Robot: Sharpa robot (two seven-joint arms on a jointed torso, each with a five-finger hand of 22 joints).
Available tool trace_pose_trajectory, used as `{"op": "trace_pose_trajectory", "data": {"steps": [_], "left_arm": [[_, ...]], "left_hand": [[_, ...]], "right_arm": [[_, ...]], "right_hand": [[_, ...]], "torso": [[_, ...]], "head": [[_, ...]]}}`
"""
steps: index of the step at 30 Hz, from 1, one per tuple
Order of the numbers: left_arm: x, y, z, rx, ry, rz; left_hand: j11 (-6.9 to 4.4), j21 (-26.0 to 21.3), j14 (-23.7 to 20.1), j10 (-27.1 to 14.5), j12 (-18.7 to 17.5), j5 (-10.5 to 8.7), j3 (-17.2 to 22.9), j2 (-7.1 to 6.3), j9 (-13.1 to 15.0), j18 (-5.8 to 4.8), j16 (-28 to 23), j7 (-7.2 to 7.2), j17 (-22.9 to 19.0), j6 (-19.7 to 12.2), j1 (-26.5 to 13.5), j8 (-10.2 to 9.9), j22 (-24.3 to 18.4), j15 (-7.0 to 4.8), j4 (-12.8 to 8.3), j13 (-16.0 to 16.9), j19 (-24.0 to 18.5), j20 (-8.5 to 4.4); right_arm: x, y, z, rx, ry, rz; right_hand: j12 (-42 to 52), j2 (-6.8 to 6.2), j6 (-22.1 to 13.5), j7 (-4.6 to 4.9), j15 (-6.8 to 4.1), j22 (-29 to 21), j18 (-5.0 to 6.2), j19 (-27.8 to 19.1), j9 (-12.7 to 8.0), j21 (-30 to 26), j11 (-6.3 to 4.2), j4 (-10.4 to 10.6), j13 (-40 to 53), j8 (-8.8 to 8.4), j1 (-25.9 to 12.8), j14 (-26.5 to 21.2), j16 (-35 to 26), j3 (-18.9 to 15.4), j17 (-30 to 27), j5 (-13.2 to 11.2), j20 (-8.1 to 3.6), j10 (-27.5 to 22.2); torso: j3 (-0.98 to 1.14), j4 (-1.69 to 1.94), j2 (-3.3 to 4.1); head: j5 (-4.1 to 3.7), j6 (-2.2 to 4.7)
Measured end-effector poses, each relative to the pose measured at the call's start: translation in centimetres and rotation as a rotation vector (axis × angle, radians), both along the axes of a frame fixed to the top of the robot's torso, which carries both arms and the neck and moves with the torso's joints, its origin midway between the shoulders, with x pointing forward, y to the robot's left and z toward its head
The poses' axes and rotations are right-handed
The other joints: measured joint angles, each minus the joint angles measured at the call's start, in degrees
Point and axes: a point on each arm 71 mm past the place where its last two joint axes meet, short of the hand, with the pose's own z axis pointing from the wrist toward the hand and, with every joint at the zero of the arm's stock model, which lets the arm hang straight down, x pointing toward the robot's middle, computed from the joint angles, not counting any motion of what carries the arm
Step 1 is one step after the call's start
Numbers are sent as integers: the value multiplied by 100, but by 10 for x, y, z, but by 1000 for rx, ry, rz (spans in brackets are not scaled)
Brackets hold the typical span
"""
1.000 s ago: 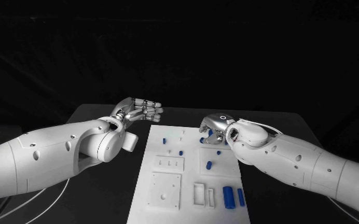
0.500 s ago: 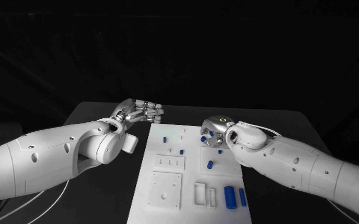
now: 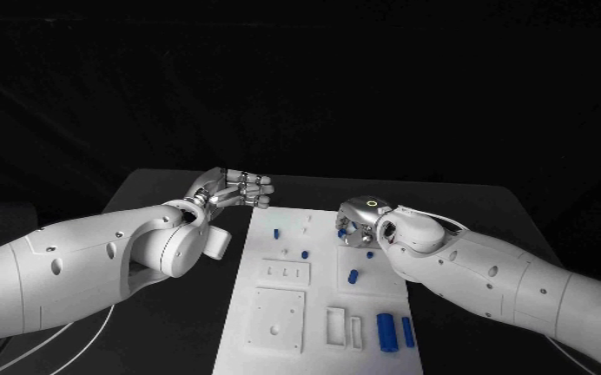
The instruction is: Assemble the parts on the task board
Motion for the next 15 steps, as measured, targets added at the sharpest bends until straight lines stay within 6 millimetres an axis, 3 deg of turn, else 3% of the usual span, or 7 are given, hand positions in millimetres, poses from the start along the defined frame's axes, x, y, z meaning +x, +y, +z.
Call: {"op": "trace_pose_trajectory", "data": {"steps": [15], "left_arm": [[0,0,0,0,1,-4]], "left_hand": [[0,-30,0,0,0,0,-38,0,0,0,0,20,0,-20,0,0,-27,0,6,0,0,0]], "right_arm": [[2,-1,-1,-1,-2,-7]], "right_hand": [[0,-22,137,4,-41,278,-41,33,0,-134,-39,29,-3,0,-22,-1,23,160,1,-44,-32,164]], "torso": [[-12,12,76]], "head": [[-5,18]]}}
